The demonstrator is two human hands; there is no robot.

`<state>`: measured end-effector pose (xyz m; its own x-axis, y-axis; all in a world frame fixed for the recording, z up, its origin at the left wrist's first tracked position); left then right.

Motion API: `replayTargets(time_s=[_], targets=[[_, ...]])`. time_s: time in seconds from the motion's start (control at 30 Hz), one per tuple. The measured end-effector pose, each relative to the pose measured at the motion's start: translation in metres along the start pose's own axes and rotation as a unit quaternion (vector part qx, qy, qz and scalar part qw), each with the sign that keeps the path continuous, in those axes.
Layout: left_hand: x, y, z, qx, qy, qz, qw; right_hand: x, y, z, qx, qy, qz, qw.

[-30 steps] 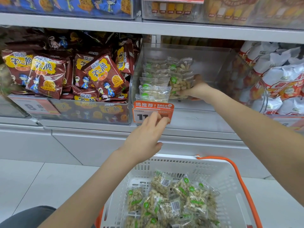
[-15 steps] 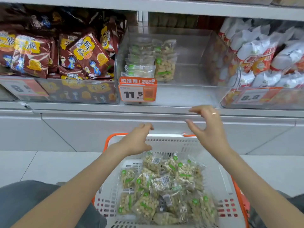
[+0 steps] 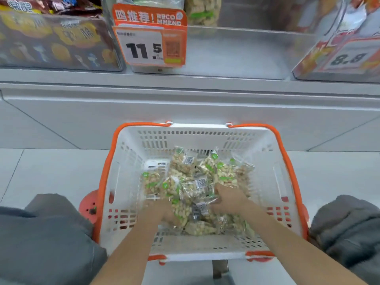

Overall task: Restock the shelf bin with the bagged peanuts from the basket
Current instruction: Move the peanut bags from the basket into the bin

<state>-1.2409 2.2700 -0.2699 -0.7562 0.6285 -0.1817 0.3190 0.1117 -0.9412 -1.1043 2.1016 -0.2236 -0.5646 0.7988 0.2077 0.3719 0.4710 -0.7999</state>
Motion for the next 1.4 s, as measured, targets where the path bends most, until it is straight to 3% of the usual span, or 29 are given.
replayTargets(time_s=[0.17, 0.3, 0.4, 0.53, 0.63, 0.77, 0.83, 0.9, 1.0, 1.07, 1.17, 1.27, 1.4], targets=[[-0.001, 0.003, 0.013, -0.076, -0.019, -0.043, 0.996, 0.01, 0.004, 0.0, 0.083, -0.07, 0.002, 0.994], [0.005, -0.001, 0.005, -0.028, -0.103, -0.05, 0.993, 0.01, -0.001, 0.002, 0.102, -0.081, 0.01, 0.991], [0.001, -0.015, -0.009, 0.026, -0.118, -0.052, 0.991, 0.016, -0.009, 0.006, 0.062, -0.181, -0.031, 0.981], [-0.01, -0.057, -0.035, 0.123, -0.085, -0.061, 0.987, 0.019, -0.029, -0.037, -0.029, -0.141, -0.027, 0.989], [-0.031, -0.105, -0.071, 0.101, -0.083, -0.023, 0.991, 0.024, -0.059, -0.094, -0.119, -0.102, -0.037, 0.987], [-0.061, -0.175, -0.123, 0.015, -0.137, 0.111, 0.984, 0.03, -0.114, -0.162, -0.26, 0.012, -0.106, 0.96], [-0.07, -0.208, -0.142, -0.019, -0.199, 0.191, 0.961, 0.033, -0.146, -0.186, -0.359, 0.109, -0.169, 0.912], [-0.075, -0.237, -0.153, -0.044, -0.282, 0.257, 0.923, 0.035, -0.173, -0.196, -0.452, 0.165, -0.266, 0.835], [-0.08, -0.264, -0.155, -0.028, -0.446, 0.334, 0.83, 0.043, -0.189, -0.193, -0.488, 0.189, -0.384, 0.76], [-0.084, -0.27, -0.154, -0.009, -0.535, 0.376, 0.756, 0.053, -0.185, -0.187, -0.498, 0.132, -0.413, 0.751], [-0.091, -0.277, -0.152, 0.024, -0.574, 0.412, 0.708, 0.067, -0.18, -0.182, -0.485, 0.047, -0.442, 0.753], [-0.096, -0.278, -0.151, 0.034, -0.562, 0.44, 0.7, 0.071, -0.183, -0.183, -0.488, 0.02, -0.453, 0.746], [-0.097, -0.265, -0.15, -0.07, -0.532, 0.451, 0.713, 0.073, -0.188, -0.182, -0.466, 0.062, -0.457, 0.755]])
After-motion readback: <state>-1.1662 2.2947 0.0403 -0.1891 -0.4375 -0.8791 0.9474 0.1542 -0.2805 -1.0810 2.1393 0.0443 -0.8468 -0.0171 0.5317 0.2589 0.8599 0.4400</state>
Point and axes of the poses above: each hand's wrist, its own y-axis towards the middle knuckle, its own z-axis out of the palm, x = y × z, the point moved 3 cm from there along y, towards the middle knuckle, and after that the axes turned 6 degrees about x, right-handed, at the moved point
